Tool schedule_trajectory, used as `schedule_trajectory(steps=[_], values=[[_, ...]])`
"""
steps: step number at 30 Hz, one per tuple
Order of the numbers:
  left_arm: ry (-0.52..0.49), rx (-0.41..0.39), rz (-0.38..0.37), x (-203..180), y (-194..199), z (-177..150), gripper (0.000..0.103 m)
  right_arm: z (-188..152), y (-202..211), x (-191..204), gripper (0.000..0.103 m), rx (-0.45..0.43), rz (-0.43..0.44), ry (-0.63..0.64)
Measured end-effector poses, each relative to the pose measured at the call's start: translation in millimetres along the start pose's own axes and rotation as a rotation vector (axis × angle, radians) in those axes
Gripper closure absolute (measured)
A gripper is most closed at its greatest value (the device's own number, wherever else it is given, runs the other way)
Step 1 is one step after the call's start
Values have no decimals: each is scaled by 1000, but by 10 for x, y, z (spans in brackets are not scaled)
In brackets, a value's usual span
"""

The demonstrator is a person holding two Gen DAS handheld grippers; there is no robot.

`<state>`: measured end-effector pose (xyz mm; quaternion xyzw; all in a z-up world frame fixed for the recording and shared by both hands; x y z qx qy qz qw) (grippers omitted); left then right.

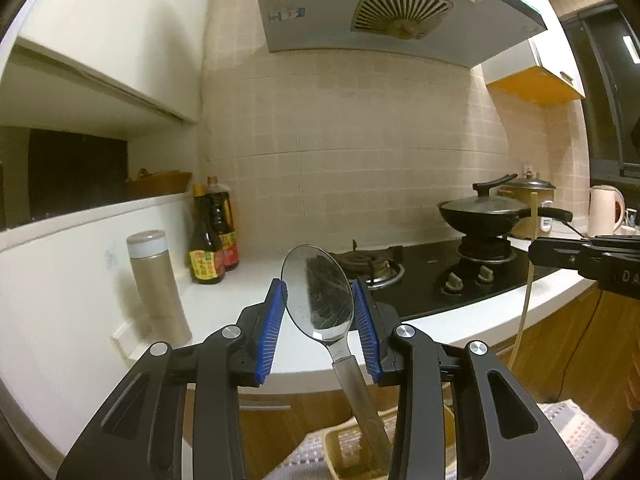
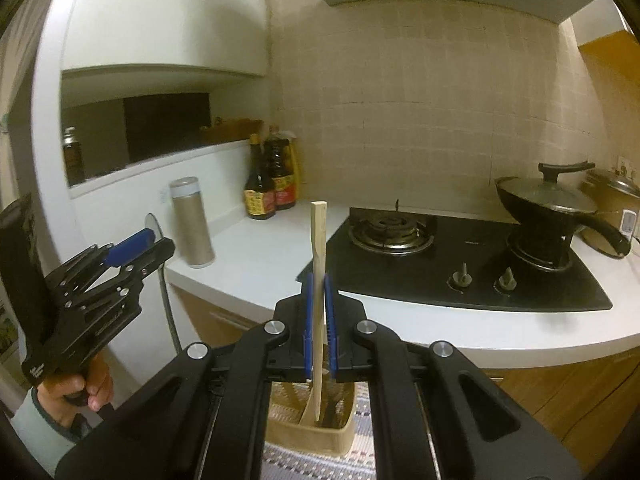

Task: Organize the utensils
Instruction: 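Lower the spoon and chopstick into the beige holder and open both tools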

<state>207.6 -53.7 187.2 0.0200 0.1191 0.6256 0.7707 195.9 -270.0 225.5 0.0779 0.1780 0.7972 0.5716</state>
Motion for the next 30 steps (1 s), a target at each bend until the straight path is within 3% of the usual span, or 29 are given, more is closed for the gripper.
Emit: schedule_trajectory(steps=[9,19,27,30], values=[[-16,-9,16,25,-240,-318,70,-330,-444,-104,99,25,8,-23],[-29,11,24,55,-274,-525,69,-582,-626,-45,99,86,33,-19],[27,79,-30,170,-260,-548,70,-663,-596,40,98,124,66,-20],[54,100,-63,200,-219,-524,62,-675,-543,45,95,140,75,-27]])
Point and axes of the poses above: each gripper's, at about its wrist camera, not at the fingertips, and y roughly against the way its jaws point, x to its left, z to its top, the point moved 3 cm from there along -y, roughly the way its jaws point, and after that the axes turned 14 degrees about y, right-handed, at the moved point
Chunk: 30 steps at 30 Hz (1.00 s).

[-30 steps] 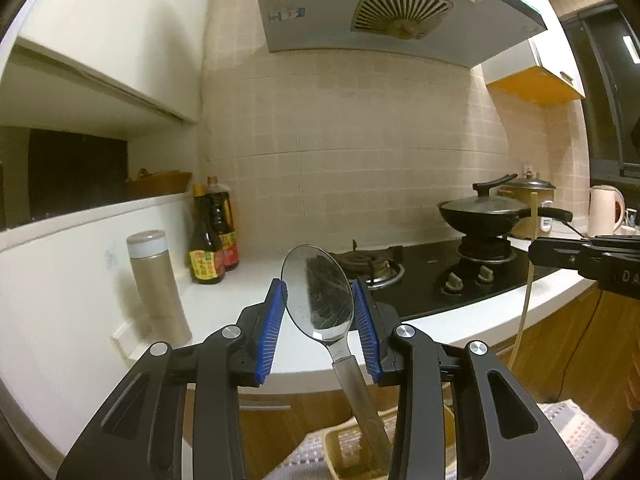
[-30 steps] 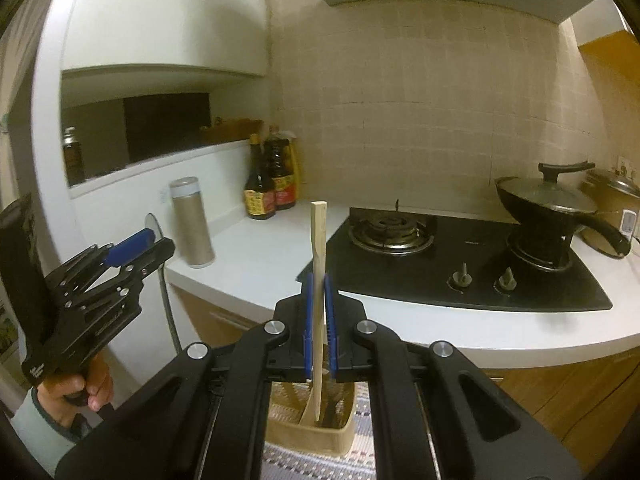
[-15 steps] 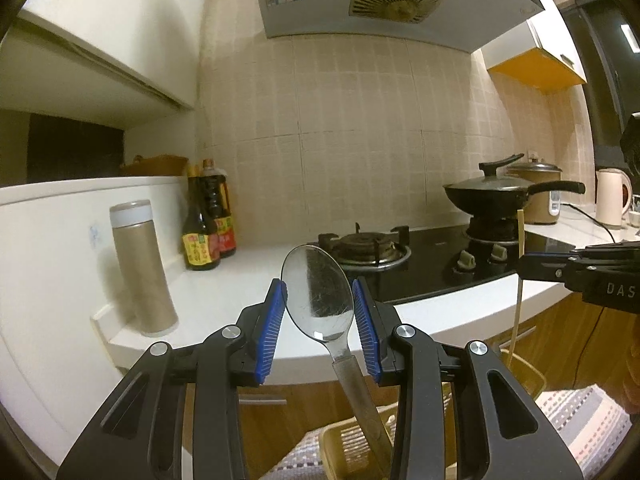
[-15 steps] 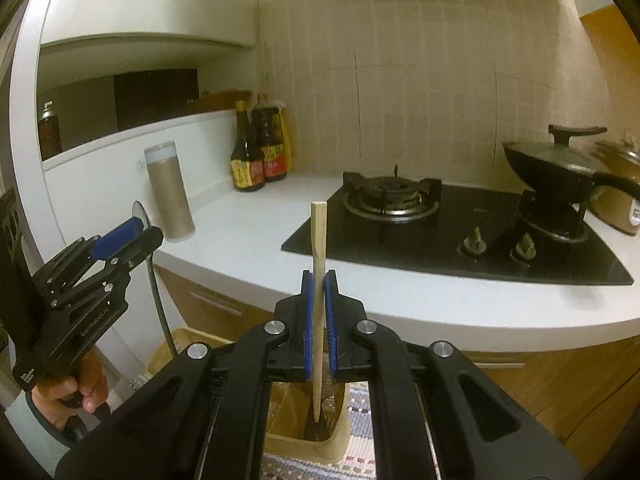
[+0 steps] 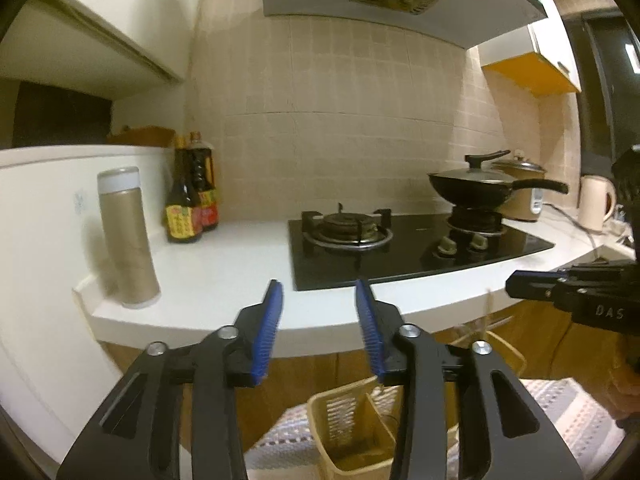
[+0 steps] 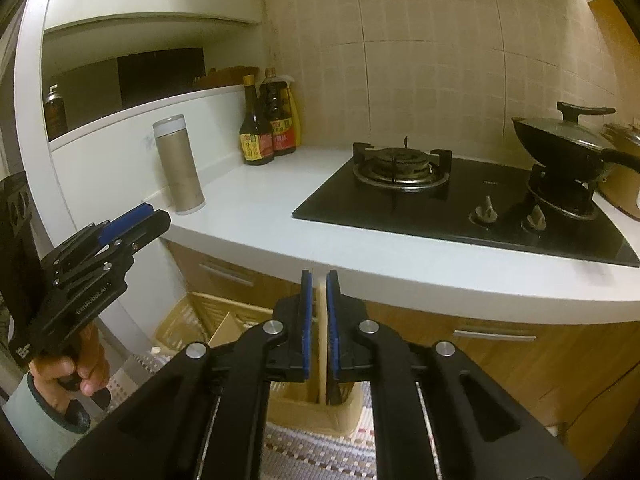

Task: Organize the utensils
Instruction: 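Lower the spoon and chopstick into the beige holder and open both tools, then withdraw both open tools up from the holder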

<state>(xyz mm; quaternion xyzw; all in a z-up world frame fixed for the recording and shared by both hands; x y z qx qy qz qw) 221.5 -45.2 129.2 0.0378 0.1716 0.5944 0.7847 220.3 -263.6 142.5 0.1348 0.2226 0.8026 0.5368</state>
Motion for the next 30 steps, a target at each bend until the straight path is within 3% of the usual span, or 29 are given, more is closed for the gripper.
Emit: schedule_trajectory(steps=[6,15,17,19,25,30], values=[[-10,7,-18,-36,217,50,53,-28,153,27,89,13,15,-10],[-5,11,-58,-122,705,135,46,-82,501,247,68,29,44,10],[-12,18,-62,-152,816,126,46,-101,577,319,57,35,53,12],[-26,26,-60,-173,907,105,46,-123,623,389,56,47,59,20],[-49,96,-43,-173,1077,-47,46,-288,607,667,56,149,95,56],[-14,253,-44,-14,1075,-294,46,-558,414,798,56,311,118,41]])
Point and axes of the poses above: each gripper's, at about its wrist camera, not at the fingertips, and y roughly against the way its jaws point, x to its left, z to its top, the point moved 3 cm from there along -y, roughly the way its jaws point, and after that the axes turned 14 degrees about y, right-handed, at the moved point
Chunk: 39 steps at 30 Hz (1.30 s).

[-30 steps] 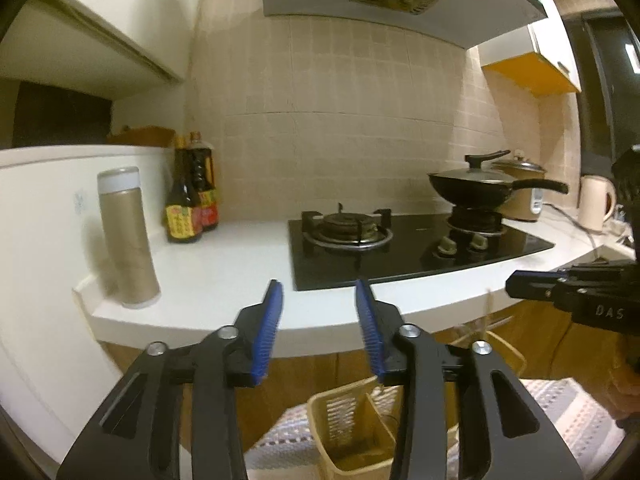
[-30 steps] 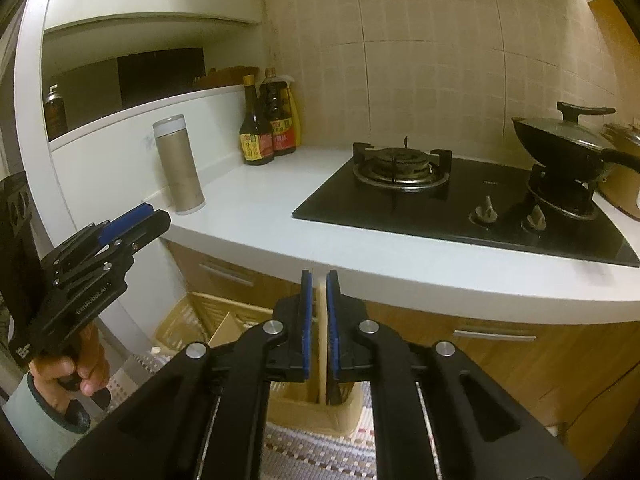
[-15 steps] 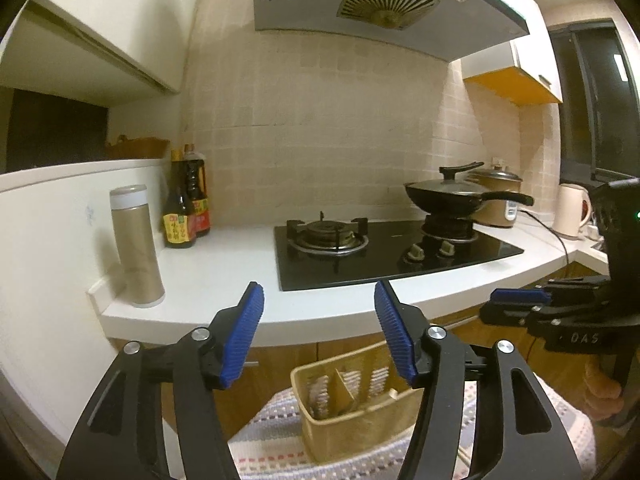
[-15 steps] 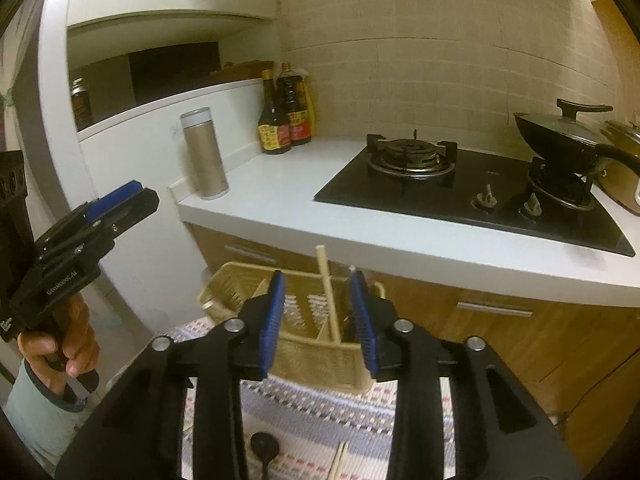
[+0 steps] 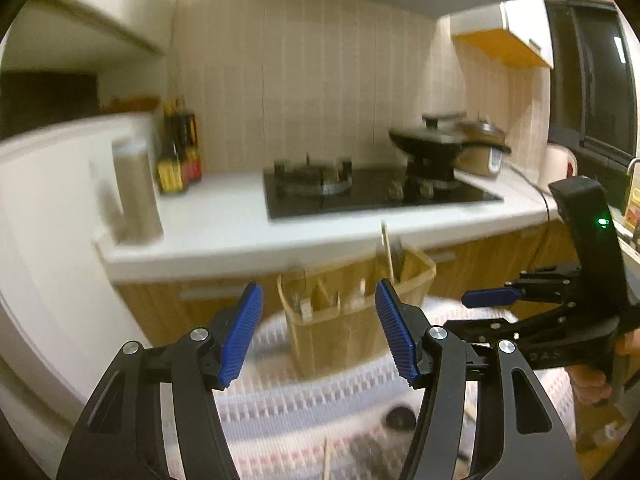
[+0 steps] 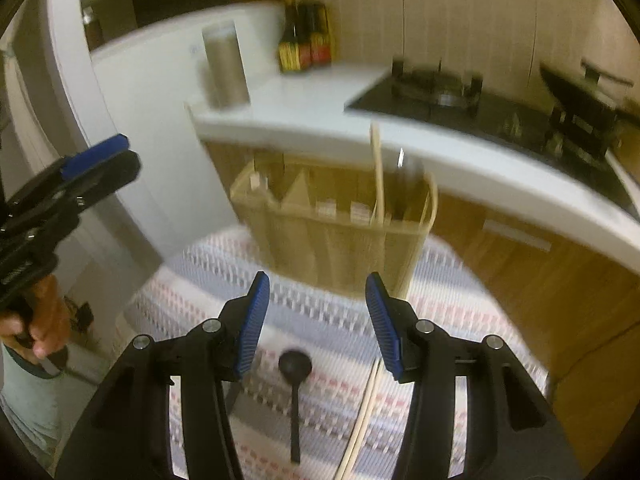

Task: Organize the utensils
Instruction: 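Withdraw both open tools up from the holder, then grasp a wooden chopstick with the left tool while the right tool grasps a black spoon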

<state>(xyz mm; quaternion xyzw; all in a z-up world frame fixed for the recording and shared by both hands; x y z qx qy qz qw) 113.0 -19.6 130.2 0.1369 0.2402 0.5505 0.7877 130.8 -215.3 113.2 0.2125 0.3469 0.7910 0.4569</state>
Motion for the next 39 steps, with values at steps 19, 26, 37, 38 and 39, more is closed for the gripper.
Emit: schedule_trajectory(steps=[19,26,37,38,39], values=[[38,603,-15,485,-673,-1213,58,-609,-947,254,56,394,148,-40],[31,712,-15,528,-852,-1434,65,-709,-1253,310,57,466,145,-22],[25,792,21,604,-1070,-1572,77,-674,-1500,427,57,491,119,26],[19,793,25,618,-1076,-1599,77,-656,-1551,464,57,494,116,30],[14,795,30,605,-1082,-1608,77,-641,-1574,492,57,495,113,34]])
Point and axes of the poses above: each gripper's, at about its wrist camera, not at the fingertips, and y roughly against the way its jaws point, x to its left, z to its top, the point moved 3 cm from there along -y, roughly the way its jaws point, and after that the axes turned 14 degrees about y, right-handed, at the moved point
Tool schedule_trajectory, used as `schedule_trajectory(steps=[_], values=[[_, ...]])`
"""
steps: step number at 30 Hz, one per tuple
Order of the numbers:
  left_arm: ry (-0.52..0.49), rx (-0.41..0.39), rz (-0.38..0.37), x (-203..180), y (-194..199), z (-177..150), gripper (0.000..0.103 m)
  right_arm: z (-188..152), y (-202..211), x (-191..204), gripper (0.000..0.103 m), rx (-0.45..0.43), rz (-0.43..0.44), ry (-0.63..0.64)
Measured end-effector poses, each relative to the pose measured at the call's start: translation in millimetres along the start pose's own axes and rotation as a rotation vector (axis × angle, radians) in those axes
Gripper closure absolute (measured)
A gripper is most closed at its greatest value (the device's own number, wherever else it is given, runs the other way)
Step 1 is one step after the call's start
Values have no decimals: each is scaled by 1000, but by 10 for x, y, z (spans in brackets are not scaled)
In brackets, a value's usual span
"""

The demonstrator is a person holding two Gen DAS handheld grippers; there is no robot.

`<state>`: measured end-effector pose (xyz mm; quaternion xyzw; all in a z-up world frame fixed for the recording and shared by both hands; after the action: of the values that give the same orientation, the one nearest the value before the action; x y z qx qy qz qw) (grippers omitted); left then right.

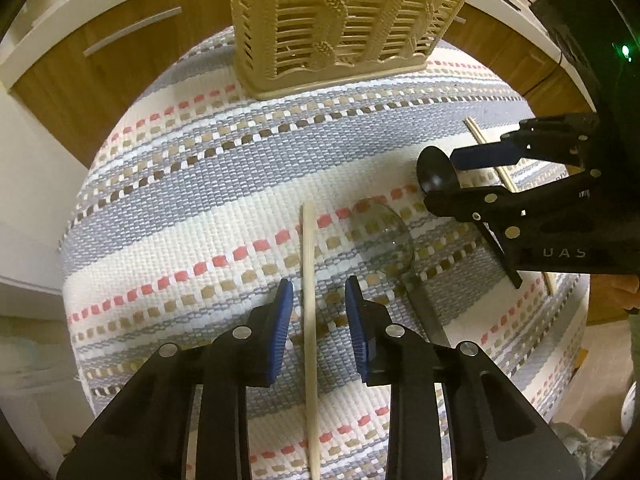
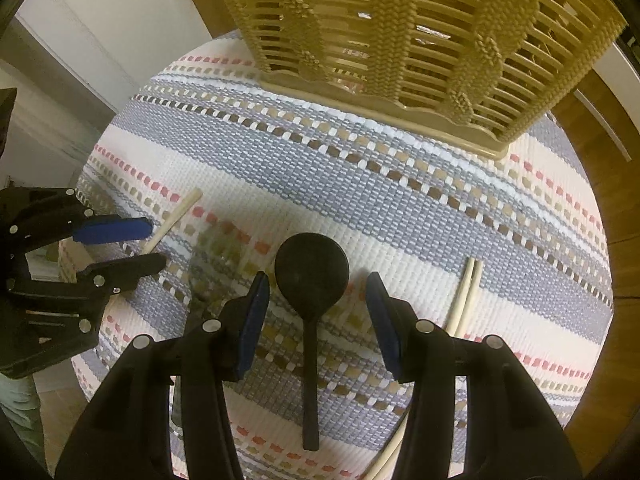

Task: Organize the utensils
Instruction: 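Grasp a wooden chopstick with the left tool while the right tool grasps a black spoon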

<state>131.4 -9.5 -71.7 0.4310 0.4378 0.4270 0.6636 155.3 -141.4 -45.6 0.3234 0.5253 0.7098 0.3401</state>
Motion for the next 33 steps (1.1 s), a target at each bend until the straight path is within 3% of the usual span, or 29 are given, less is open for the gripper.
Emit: schedule_trajectory(steps=[12,14,17,21,25,33], values=[[-51,19,91,-224,-144,136,83,128,-153,204,56,56,-67,60],[-57,10,116,-251,-146,145,89,117,-153,240,57,61,-80,68],[-76,-18,170,-306,-112,74,94,132,-146,323,69,60,-86,74],[-93,-50,206,-405,-120,40,99,145,-144,384,69,53,-93,88],[-59,-99,182,-419,-66,67,99,95,-78,391,69,30,-85,94],[17,-303,24,-452,474,28,99,-95,278,326,69,-109,-73,99]])
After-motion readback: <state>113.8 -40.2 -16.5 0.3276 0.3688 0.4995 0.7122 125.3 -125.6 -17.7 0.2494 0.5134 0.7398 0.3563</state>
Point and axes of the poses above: each gripper's, at about its wrist camera, not at the fingertips, and y roughly against the way its jaws point, x to its left, z to its top, the point moved 3 cm from there along -y, roughly the way its jaws point, and after that the axes turned 14 degrees about y, right-handed, at the moved point
